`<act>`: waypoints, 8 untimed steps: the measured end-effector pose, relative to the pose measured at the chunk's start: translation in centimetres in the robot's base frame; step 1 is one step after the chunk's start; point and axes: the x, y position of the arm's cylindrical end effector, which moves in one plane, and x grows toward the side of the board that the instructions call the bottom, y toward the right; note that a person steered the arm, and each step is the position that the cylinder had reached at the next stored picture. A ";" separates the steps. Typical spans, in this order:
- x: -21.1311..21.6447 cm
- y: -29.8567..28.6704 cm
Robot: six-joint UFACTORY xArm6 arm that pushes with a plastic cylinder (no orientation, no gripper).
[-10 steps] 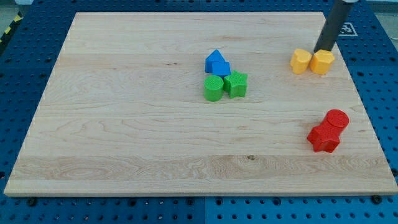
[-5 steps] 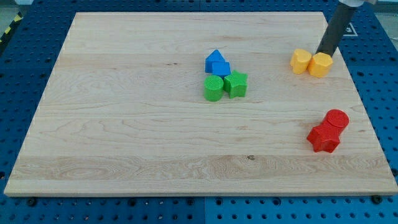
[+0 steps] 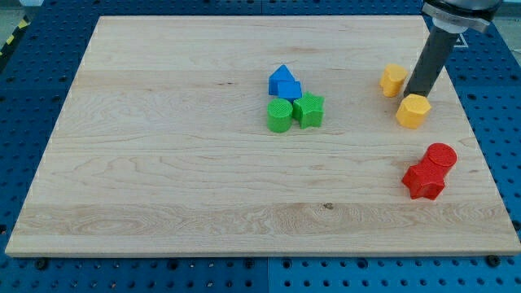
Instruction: Slide the yellow hexagon closer to red circle
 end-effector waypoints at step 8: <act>5.4 4.0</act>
